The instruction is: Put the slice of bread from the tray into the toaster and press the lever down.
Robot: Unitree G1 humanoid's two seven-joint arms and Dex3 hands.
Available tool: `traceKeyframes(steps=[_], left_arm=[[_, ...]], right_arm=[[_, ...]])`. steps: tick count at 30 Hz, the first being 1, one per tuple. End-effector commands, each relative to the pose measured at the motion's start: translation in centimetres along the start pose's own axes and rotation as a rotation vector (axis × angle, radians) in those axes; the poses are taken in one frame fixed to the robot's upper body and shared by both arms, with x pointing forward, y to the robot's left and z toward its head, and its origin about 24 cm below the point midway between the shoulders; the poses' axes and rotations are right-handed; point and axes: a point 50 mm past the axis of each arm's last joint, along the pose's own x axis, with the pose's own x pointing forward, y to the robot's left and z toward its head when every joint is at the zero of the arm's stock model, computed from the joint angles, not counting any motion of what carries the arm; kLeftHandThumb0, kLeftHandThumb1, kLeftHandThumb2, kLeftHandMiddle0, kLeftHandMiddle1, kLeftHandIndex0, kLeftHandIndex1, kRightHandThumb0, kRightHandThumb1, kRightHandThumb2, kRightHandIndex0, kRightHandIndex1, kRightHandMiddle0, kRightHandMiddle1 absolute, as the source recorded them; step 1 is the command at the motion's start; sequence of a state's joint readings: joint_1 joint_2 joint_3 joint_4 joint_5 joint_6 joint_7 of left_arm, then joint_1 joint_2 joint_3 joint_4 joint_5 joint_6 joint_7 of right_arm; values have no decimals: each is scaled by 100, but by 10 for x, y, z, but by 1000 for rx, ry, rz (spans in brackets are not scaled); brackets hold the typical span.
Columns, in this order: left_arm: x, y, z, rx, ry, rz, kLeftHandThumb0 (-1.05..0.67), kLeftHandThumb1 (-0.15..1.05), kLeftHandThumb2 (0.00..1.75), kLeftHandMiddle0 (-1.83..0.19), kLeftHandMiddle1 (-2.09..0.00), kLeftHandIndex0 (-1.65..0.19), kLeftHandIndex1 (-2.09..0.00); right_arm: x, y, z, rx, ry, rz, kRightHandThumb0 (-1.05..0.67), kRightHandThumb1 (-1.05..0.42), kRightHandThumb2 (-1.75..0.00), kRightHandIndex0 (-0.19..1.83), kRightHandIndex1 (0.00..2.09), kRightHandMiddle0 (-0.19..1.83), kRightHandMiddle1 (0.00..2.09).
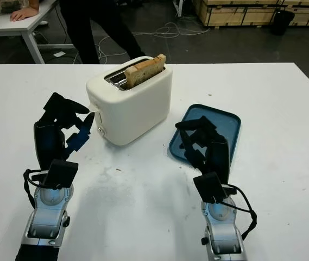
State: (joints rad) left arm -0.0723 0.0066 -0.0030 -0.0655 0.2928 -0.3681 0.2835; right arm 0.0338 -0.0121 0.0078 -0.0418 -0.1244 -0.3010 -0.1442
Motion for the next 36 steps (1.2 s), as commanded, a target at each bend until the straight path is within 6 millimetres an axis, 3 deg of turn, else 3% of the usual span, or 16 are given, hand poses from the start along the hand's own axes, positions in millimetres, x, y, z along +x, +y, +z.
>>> traceKeyframes(steps=[1, 4, 7, 13, 18, 22, 31, 36], left_arm=[[1, 0, -3, 5, 7, -3, -22, 86, 30, -90, -175, -48, -158], [1, 1, -6, 77, 8, -7, -24, 88, 27, -89, -175, -47, -156], [3, 7, -9, 168, 16, 0, -26, 91, 16, -83, -175, -51, -141], [14, 21, -7, 304, 29, -6, -24, 92, 11, -82, -175, -61, -119], [22, 31, -9, 420, 34, -31, -17, 92, 3, -81, -175, -75, -90], [28, 37, -10, 527, 6, -52, -16, 92, 4, -84, -162, -90, -66], [51, 37, -5, 585, -52, -138, -24, 92, 12, -88, -155, -101, -61], [60, 34, -8, 607, -64, -219, -23, 92, 9, -95, -127, -104, -54]], right_arm=[[3, 0, 0, 12, -8, -32, -41, -92, -35, 71, 175, 54, 146], [7, 1, -6, 18, -5, -55, -41, -92, -37, 71, 175, 52, 148], [13, 3, -12, 48, -17, -65, -41, -92, -40, 71, 175, 57, 142], [28, 5, -12, 39, -76, -65, -42, -92, -42, 74, 175, 57, 147], [35, 3, -14, 52, -108, -48, -44, -92, -45, 72, 175, 58, 144], [35, 1, -14, 73, -115, -30, -43, -92, -45, 75, 175, 60, 143], [34, 0, -13, 69, -128, -16, -43, -92, -41, 75, 175, 60, 144], [33, 0, -14, 66, -123, -13, -43, -92, -42, 76, 175, 61, 143]])
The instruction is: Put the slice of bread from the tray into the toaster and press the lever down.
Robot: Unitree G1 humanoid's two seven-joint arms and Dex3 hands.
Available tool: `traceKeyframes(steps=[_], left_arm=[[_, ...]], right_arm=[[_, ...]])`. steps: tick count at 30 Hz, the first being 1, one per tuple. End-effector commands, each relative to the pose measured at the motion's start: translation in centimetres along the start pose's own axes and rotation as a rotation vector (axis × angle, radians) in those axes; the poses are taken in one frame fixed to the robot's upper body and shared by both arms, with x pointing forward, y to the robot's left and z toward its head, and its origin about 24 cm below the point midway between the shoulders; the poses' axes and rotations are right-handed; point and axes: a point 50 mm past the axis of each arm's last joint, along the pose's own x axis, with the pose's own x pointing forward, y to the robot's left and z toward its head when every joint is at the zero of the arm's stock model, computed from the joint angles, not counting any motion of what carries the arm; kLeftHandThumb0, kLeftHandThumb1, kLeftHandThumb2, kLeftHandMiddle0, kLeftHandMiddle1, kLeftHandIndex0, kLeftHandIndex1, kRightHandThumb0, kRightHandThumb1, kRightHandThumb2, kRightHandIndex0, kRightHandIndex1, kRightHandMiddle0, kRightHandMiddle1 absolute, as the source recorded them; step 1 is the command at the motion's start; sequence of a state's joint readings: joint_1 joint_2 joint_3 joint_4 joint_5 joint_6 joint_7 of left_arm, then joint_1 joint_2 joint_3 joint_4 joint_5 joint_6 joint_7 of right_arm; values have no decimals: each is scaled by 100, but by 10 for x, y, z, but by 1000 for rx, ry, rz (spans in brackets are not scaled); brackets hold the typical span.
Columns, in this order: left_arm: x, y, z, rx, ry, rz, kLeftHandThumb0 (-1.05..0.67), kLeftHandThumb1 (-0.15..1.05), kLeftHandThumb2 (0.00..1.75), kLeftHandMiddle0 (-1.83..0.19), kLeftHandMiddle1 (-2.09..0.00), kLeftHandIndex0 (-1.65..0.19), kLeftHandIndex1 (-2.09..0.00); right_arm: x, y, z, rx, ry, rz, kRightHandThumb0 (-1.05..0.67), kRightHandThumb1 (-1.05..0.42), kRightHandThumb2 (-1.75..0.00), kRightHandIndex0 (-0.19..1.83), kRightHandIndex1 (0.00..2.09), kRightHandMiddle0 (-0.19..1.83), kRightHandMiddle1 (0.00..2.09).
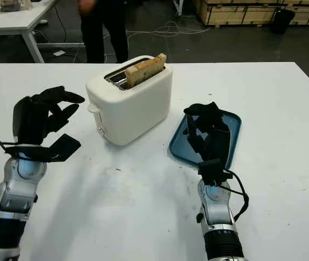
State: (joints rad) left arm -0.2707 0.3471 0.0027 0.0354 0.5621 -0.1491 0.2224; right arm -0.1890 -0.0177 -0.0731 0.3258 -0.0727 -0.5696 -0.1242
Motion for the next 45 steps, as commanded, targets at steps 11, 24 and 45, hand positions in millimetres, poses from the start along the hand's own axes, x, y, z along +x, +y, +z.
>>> traceKeyframes(steps=[11, 24, 45], left_arm=[[23, -7, 2, 60, -61, -118, -23, 92, 7, -104, -118, -111, -46], [31, -7, 3, 109, -84, -165, -18, 92, 5, -102, -129, -113, -44], [33, -1, 14, 252, -17, -177, -11, 88, 1, -102, -135, -112, -46]], right_arm=[[-3, 0, 2, 3, -10, 5, -42, -92, -42, 77, 175, 59, 146], [-4, -1, 2, 6, -11, 12, -44, -92, -43, 79, 175, 58, 150], [-6, -2, 4, 26, -20, 23, -43, -92, -41, 78, 175, 55, 155]])
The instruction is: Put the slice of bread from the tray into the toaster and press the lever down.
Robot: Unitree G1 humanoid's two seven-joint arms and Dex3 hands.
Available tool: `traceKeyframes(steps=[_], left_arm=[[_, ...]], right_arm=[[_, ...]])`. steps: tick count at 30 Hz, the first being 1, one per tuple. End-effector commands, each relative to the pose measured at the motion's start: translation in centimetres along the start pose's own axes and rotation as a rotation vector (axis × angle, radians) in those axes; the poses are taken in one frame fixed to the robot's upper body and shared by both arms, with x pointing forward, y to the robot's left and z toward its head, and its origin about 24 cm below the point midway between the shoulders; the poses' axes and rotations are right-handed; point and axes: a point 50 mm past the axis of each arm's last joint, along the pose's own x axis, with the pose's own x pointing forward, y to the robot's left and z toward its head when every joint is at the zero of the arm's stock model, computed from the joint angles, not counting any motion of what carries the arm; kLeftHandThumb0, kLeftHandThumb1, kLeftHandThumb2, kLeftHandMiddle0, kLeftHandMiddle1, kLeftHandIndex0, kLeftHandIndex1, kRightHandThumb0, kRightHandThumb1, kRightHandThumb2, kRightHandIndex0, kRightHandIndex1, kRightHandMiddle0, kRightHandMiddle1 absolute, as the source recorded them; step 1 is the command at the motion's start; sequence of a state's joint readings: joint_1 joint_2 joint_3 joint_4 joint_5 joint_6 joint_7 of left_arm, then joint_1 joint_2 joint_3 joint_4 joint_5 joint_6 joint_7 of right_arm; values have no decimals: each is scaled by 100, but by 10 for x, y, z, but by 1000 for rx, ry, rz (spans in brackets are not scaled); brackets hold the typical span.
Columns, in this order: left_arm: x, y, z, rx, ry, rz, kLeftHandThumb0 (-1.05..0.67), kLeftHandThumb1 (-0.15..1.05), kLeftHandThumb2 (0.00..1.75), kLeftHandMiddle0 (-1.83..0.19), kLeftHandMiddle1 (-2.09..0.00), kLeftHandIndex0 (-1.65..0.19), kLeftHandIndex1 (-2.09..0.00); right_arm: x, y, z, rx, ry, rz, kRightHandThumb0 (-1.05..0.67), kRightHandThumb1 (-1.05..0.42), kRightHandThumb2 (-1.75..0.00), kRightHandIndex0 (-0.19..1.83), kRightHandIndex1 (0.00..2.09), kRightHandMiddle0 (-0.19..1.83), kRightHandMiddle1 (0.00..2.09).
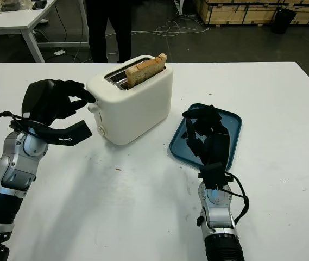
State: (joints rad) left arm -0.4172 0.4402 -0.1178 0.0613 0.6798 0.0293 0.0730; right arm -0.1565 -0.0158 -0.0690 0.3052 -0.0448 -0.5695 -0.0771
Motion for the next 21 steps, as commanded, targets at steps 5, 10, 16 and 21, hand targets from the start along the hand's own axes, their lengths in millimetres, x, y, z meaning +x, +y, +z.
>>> traceKeyframes(steps=[5, 10, 16, 21], left_arm=[[1, 3, 2, 35, 4, -16, -12, 89, 2, -104, -129, -113, -39], [2, 2, 3, 29, -1, -29, -12, 89, 1, -106, -134, -120, -38], [2, 0, 5, 33, -4, -51, -12, 90, 2, -101, -141, -123, -37], [2, -2, 5, 50, 3, -74, -14, 90, 4, -94, -162, -117, -70]], right_arm=[[0, 0, 5, 21, -33, 2, -43, -92, -41, 78, 175, 55, 155], [0, -1, 5, 7, -35, -2, -43, -92, -42, 78, 175, 55, 156], [0, -2, 5, 17, -34, -3, -42, -92, -41, 78, 175, 55, 156], [-1, -3, 5, 16, -36, -6, -42, -92, -41, 79, 175, 55, 155]])
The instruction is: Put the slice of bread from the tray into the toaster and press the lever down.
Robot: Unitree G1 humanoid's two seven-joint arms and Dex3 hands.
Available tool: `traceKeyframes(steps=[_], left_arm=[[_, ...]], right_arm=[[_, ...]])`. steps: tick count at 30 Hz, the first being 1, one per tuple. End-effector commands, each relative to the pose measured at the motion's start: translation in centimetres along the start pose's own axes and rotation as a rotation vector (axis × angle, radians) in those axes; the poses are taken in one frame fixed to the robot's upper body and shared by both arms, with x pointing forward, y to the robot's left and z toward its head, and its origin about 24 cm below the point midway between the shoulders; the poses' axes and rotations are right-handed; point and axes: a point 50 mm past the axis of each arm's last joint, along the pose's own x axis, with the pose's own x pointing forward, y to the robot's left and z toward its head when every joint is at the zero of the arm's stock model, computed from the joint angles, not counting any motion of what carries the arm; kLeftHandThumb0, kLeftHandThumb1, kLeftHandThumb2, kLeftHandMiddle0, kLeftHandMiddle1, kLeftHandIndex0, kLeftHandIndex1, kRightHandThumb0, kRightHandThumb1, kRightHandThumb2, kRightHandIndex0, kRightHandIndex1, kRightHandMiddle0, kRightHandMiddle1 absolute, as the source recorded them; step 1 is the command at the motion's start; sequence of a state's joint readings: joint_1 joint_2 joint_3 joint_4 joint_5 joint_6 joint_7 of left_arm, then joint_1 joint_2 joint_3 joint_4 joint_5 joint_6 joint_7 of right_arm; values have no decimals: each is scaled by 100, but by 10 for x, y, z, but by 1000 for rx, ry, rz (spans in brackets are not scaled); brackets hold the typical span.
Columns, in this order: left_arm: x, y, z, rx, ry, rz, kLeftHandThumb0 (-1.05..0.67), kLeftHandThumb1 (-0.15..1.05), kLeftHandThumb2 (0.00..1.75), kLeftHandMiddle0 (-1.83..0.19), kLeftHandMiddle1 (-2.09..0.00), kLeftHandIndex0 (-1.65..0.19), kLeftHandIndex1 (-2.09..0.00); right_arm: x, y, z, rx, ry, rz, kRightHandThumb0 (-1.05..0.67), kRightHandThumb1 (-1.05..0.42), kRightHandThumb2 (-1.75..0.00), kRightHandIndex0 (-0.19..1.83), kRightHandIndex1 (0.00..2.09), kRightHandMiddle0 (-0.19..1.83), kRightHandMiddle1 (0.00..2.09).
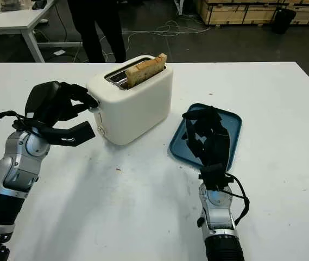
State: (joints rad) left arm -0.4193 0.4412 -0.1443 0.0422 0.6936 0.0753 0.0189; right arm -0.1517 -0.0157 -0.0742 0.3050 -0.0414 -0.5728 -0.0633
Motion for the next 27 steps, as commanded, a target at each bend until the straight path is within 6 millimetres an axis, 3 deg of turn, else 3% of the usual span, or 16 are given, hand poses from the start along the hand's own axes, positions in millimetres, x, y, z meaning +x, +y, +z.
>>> traceKeyframes(steps=[1, 7, 12, 20, 23, 27], left_arm=[[2, 2, 2, 37, -6, -19, -14, 90, 5, -92, -165, -111, -83], [2, 3, 2, 65, 2, -37, -16, 88, 7, -93, -164, -103, -98], [4, 4, 2, 71, 15, -42, -16, 86, 10, -91, -174, -93, -124], [6, 3, 2, 68, 34, -67, -14, 87, 12, -89, -175, -85, -135], [6, -13, -1, 62, 67, -103, -13, 87, 13, -88, -175, -82, -136], [-2, -65, -2, 50, 146, -217, -12, 89, 11, -83, -175, -84, -124]], right_arm=[[1, -2, 5, 18, -40, -14, -42, -92, -41, 79, 175, 55, 155], [0, -1, 6, 25, -43, -20, -41, -92, -41, 78, 175, 56, 154], [0, -1, 6, 29, -43, -24, -42, -92, -40, 77, 175, 55, 155], [0, -3, 7, 12, -56, -22, -41, -92, -41, 77, 175, 55, 156], [0, -4, 8, 6, -57, -13, -41, -92, -42, 78, 175, 55, 156], [-1, -6, 7, 43, -49, -14, -41, -92, -40, 78, 175, 56, 152]])
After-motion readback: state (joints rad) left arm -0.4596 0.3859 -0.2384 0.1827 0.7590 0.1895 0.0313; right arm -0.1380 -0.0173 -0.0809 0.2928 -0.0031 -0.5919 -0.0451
